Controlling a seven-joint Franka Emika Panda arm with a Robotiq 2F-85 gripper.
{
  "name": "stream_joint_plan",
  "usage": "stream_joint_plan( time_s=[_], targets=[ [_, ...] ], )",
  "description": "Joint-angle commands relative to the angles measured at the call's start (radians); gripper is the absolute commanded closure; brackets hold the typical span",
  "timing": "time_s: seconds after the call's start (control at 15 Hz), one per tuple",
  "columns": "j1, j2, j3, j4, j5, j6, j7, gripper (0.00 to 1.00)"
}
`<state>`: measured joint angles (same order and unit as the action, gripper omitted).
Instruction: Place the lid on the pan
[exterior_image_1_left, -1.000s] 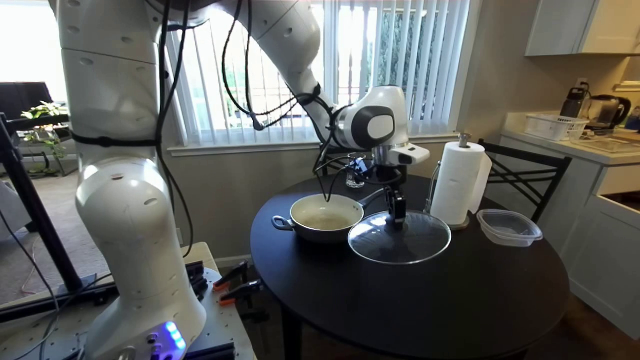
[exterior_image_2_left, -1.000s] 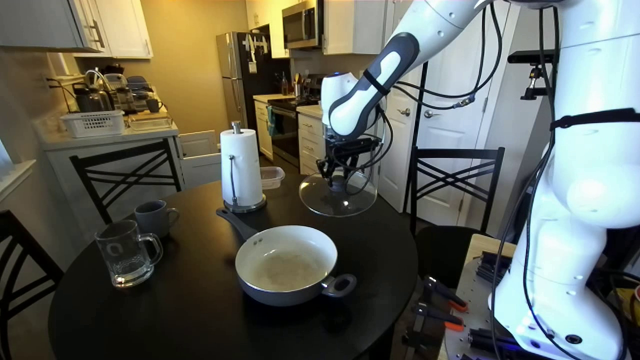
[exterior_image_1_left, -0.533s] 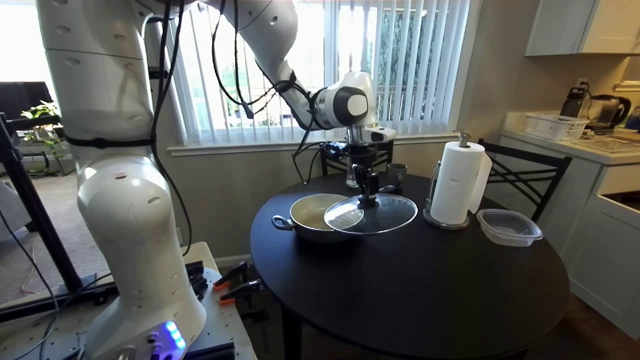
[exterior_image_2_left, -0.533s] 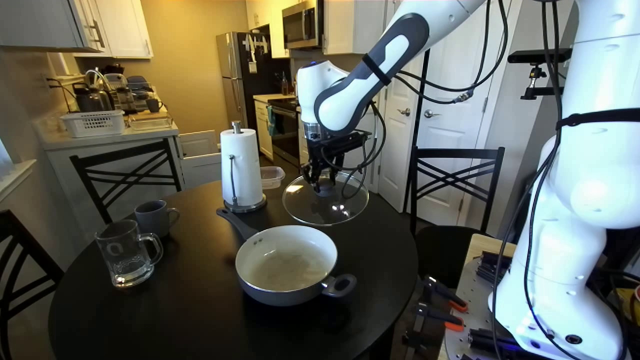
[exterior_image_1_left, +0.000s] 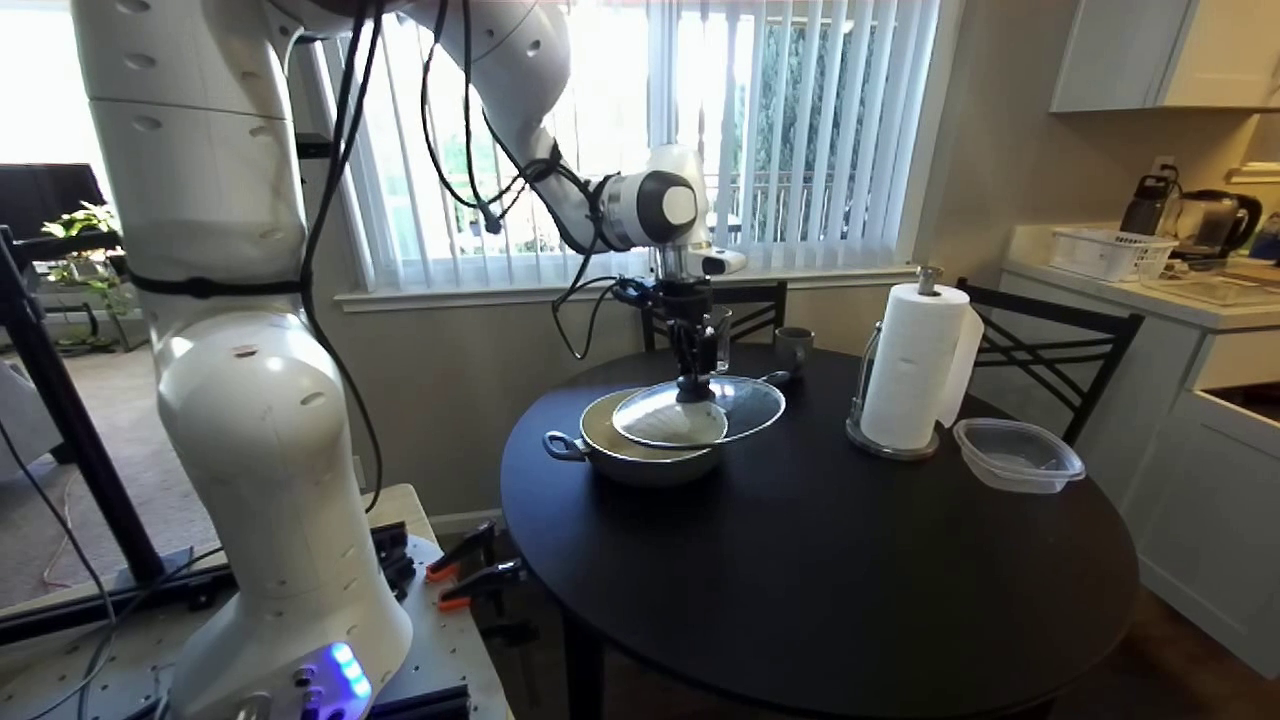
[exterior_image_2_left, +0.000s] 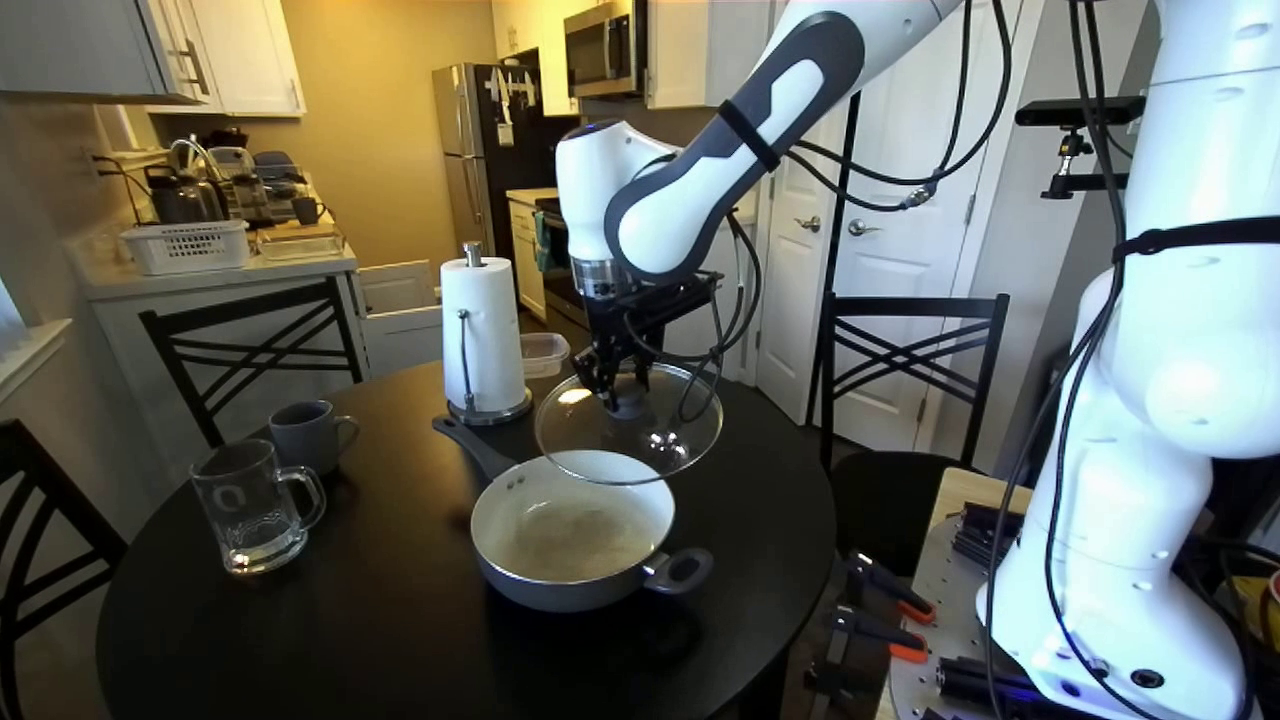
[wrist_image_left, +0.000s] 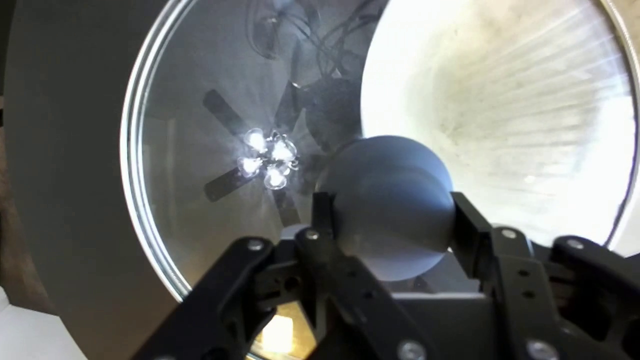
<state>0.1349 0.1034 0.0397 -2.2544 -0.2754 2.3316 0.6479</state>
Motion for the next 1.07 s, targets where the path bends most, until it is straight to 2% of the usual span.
stream_joint_plan(
  time_s=[0.0, 0.4, 0.73, 1.0],
  targets=[
    [0.01, -0.006, 0.029, 0.005, 0.048, -0.023, -0.031, 0.67],
    [0.027, 0.059, 0.065, 0.02, 0.169, 0.034, -0.058, 0.67],
    [0.059, 0.087, 0.077, 0.019, 0.181, 0.099, -0.052, 0.67],
    [0.072, 0.129, 0.084, 0.045, 0.211, 0.09, -0.061, 0.67]
  ],
)
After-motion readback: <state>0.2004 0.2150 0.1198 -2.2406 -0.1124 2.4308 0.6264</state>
